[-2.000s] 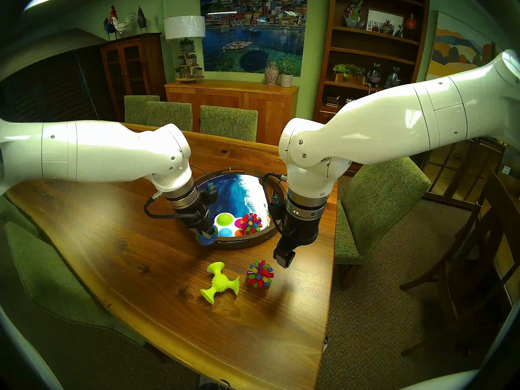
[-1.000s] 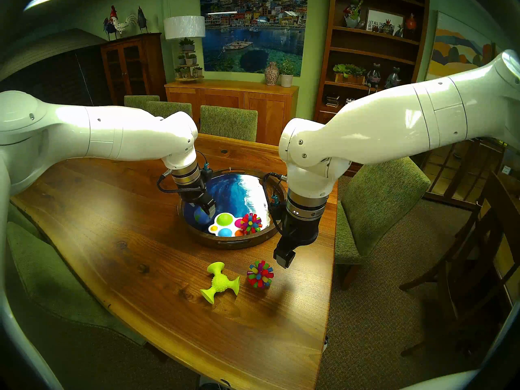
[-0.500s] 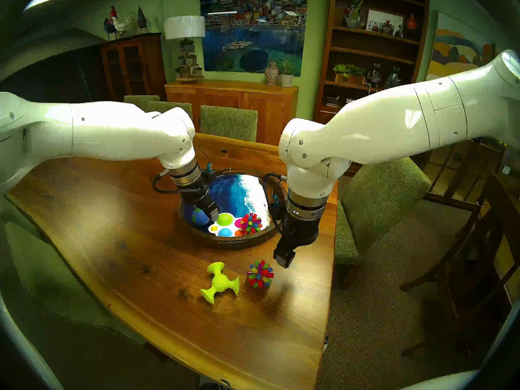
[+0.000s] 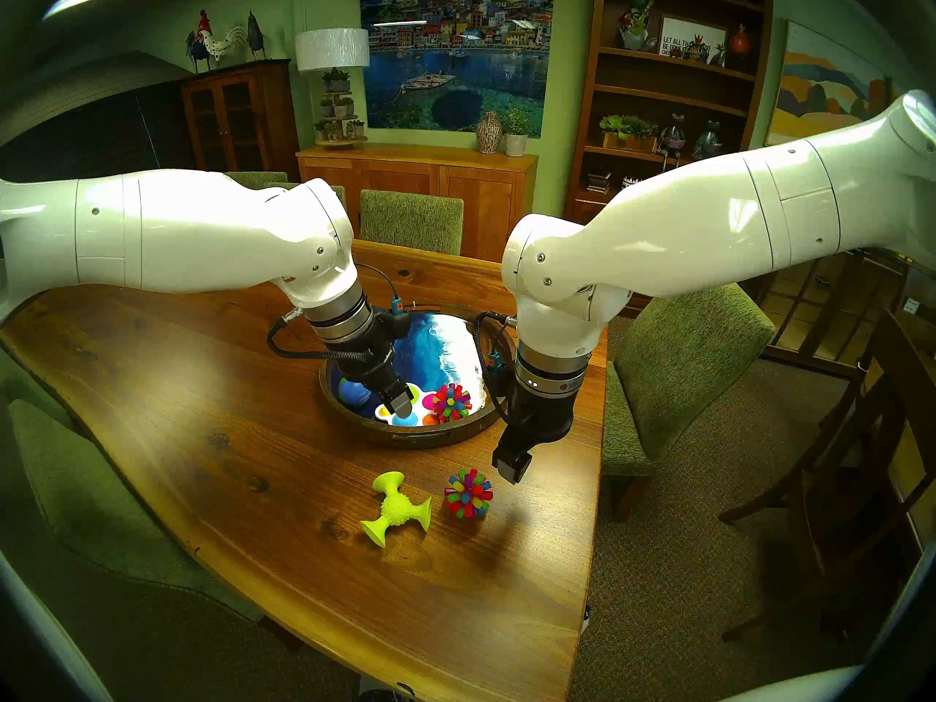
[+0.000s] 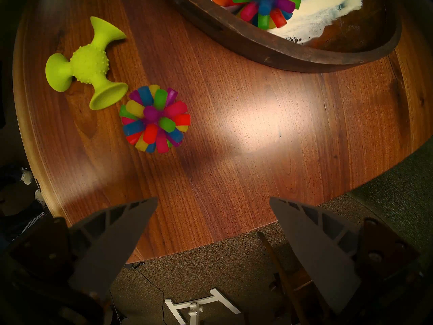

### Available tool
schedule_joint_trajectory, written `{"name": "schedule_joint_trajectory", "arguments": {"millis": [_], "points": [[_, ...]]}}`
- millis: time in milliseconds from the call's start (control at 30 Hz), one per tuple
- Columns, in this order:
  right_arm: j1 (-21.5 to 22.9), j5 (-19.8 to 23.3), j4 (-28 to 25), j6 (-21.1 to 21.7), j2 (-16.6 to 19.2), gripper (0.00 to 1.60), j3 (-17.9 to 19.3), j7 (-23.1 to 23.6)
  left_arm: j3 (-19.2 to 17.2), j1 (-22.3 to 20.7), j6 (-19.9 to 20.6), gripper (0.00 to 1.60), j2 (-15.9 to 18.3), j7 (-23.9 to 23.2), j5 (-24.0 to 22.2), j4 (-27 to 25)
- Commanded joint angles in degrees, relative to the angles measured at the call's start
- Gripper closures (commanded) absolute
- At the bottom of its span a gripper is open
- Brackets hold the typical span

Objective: Put toys in center tray

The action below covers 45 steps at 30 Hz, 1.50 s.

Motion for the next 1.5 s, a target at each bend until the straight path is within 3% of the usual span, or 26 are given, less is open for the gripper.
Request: {"name": "schedule_joint_trajectory", "arguments": {"millis": [0,200,433,733,900,1100,1467], "points": [[0.9,0.0,0.1,0.0,0.1,0.0,0.7,0.0,1.7,-5.4,-0.1,0.0,2.5,-1.3,1.2,-7.6],[0.9,0.0,0.1,0.0,0.1,0.0,0.7,0.0,4.7,-7.4,-0.1,0.0,3.9,-1.2,2.7,-14.2],[1.0,0.0,0.1,0.0,0.1,0.0,0.7,0.0,8.1,-10.6,-0.1,0.0,6.0,2.0,6.0,-21.5],[1.1,0.1,0.0,0.0,0.2,0.0,0.8,0.0,10.9,-13.4,-0.1,0.0,10.4,12.5,8.1,-32.0],[1.2,0.2,0.0,0.0,0.2,0.0,0.7,0.0,9.7,-10.2,-0.1,0.0,8.9,18.5,2.5,-31.5],[1.2,0.2,0.0,0.0,0.2,0.0,0.7,0.0,8.5,-7.6,-0.1,0.0,4.5,15.6,-2.1,-26.6],[1.2,0.3,0.0,0.0,0.2,0.0,0.7,-0.1,7.5,-3.5,-0.9,0.0,-0.9,15.7,-2.5,-21.6]]}}
